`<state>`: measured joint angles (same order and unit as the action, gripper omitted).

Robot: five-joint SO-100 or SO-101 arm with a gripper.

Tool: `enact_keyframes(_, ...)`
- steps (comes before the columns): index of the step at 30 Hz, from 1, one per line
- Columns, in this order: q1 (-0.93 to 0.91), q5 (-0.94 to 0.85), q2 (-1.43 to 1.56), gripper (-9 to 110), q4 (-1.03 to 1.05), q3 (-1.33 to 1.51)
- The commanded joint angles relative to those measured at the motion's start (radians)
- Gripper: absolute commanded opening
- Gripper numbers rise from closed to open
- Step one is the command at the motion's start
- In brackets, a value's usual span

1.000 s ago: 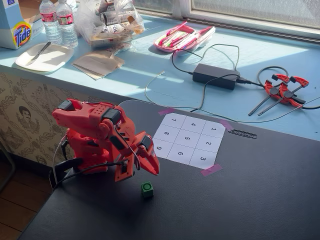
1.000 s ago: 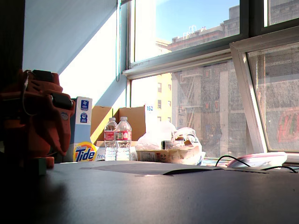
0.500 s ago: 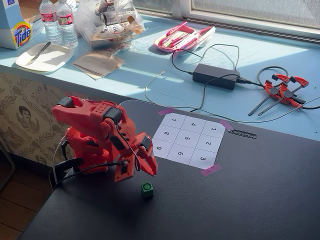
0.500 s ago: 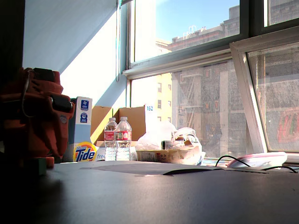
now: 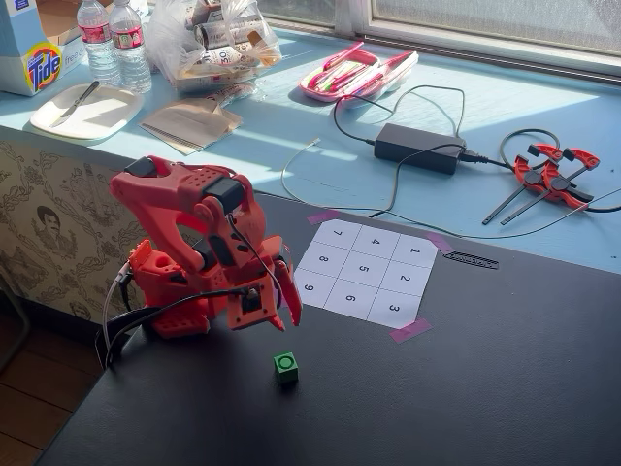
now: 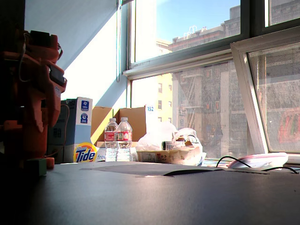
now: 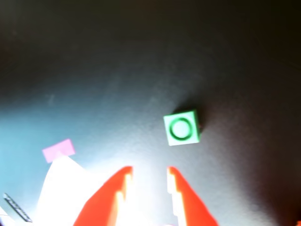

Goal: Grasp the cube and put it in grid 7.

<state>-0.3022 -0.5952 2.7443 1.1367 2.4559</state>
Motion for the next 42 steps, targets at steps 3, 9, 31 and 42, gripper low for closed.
enact_keyframes(3, -0.044, -0.184, -0.061, 23, 0.043, -0.057)
enact_keyframes(9, -0.066, -0.328, -0.104, 31, 0.075, -0.058)
enact_keyframes(31, -0.183, -0.489, -0.275, 32, -0.419, 0.209)
enact_keyframes(42, -0.161, -0.462, -0.230, 0, -0.511, 0.273)
